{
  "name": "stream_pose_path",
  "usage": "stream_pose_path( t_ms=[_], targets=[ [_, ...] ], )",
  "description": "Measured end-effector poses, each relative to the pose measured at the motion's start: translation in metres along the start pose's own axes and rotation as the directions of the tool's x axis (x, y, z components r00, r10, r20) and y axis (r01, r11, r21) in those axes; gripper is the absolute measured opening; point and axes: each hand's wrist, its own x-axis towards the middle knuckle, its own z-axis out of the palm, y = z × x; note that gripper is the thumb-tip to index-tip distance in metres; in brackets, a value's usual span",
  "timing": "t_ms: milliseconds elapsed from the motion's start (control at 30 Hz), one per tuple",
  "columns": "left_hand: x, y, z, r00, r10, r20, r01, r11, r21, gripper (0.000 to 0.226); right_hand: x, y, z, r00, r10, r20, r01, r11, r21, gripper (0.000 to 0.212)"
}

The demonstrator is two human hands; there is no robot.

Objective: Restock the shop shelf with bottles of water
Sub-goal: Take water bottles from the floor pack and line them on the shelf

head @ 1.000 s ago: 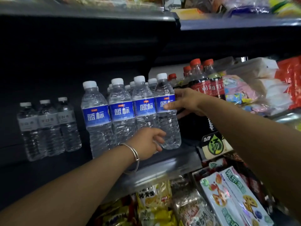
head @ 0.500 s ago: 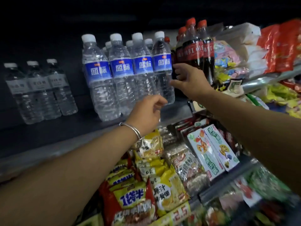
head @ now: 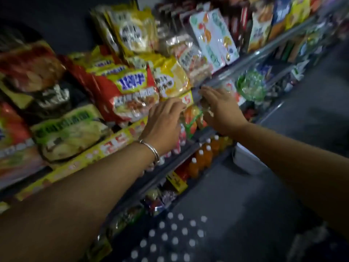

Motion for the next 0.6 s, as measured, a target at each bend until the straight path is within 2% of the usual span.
stream_pose_path(
  t_ms=[133,200,300,400,500,600],
  targets=[
    [-0.066,-0.013,0.097,0.994,-0.024,0.107,0.023,1.0,0.005,0.051,-0.082,0.017,0.084,0.994,0.05,0.1,-0.05,0.999,-0.005,0.059],
    [-0.096,-0.017,0.145,0.986,-0.076,0.151,0.08,0.996,-0.026,0.052,-0.123,0.027,0.127,0.985,0.093,0.143,-0.093,0.996,-0.008,0.056],
    [-0.145,-0.025,0.225,0.968,-0.124,0.218,0.142,0.988,-0.068,0.056,-0.19,0.045,0.197,0.939,0.176,0.294,-0.182,0.983,-0.007,0.059],
    [-0.198,-0.036,0.309,0.935,-0.168,0.314,0.194,0.98,-0.052,0.059,-0.259,0.061,0.272,0.838,0.251,0.485,-0.276,0.961,-0.022,0.068],
    [-0.244,-0.044,0.391,0.878,-0.225,0.423,0.268,0.962,-0.045,0.061,-0.322,0.079,0.348,0.678,0.326,0.658,-0.372,0.925,-0.075,0.077],
    [-0.272,-0.051,0.464,0.82,-0.258,0.512,0.324,0.945,-0.042,0.06,-0.371,0.098,0.422,0.543,0.346,0.766,-0.442,0.892,-0.089,0.088]
  ],
)
